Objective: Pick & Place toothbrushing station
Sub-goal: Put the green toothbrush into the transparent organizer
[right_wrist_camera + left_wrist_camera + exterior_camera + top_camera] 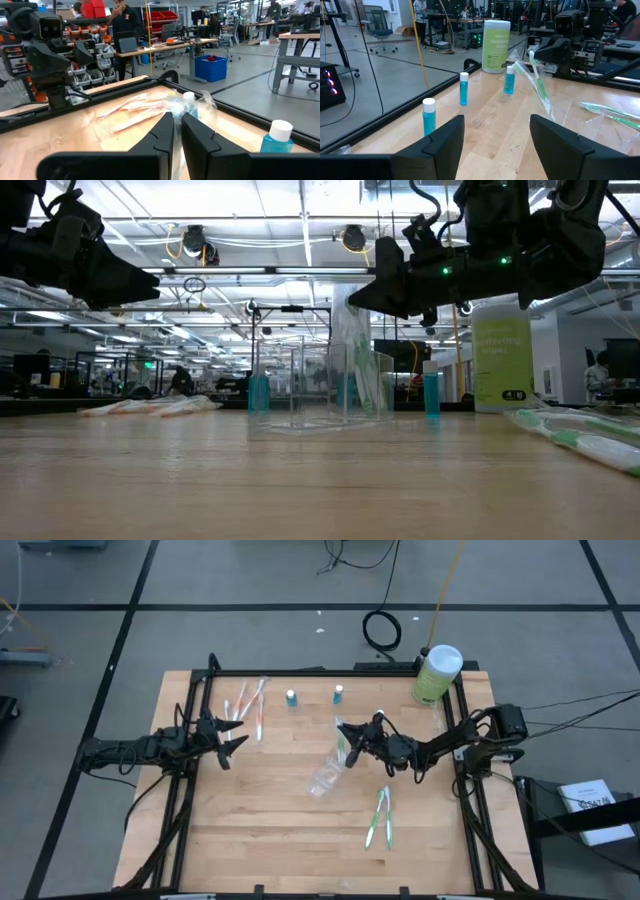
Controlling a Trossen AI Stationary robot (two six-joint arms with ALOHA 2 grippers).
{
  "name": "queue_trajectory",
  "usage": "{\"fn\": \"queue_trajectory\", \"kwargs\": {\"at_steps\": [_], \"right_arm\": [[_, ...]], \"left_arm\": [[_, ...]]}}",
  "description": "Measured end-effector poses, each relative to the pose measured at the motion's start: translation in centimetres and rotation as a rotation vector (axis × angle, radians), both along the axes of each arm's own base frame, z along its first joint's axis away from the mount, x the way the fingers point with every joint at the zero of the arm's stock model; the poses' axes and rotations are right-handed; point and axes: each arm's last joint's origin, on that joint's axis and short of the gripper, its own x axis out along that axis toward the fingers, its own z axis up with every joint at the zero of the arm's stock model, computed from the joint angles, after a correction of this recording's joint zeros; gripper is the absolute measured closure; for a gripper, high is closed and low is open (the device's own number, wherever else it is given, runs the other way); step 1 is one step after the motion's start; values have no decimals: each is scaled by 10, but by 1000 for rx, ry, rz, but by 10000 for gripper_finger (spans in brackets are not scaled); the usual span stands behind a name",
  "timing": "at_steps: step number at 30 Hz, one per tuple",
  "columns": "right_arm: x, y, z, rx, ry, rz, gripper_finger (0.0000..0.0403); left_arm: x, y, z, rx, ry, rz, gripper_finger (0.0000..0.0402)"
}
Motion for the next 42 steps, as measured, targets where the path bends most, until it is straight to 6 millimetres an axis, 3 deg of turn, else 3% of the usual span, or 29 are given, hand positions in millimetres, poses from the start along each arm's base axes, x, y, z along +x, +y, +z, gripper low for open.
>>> {"fn": "queue_trajectory", "kwargs": {"at_steps": [10,19,26,31,36,42], "right_arm": [[0,1,1,-61,21,6,281],[-5,4,21,-134,-2,11,197],[-22,40,30,-322,284,107,184],[-42,78,47,-374,474,46,183],[-50,99,65,-193,597,-36,183],[-48,99,69,391,768,14,190]], "left_arm": [[0,0,0,0,0,0,167],[0,0,0,0,0,0,167],[0,0,0,0,0,0,167],[0,0,0,0,0,0,167],[0,0,0,0,0,0,167],[0,0,0,0,0,0,167]]}}
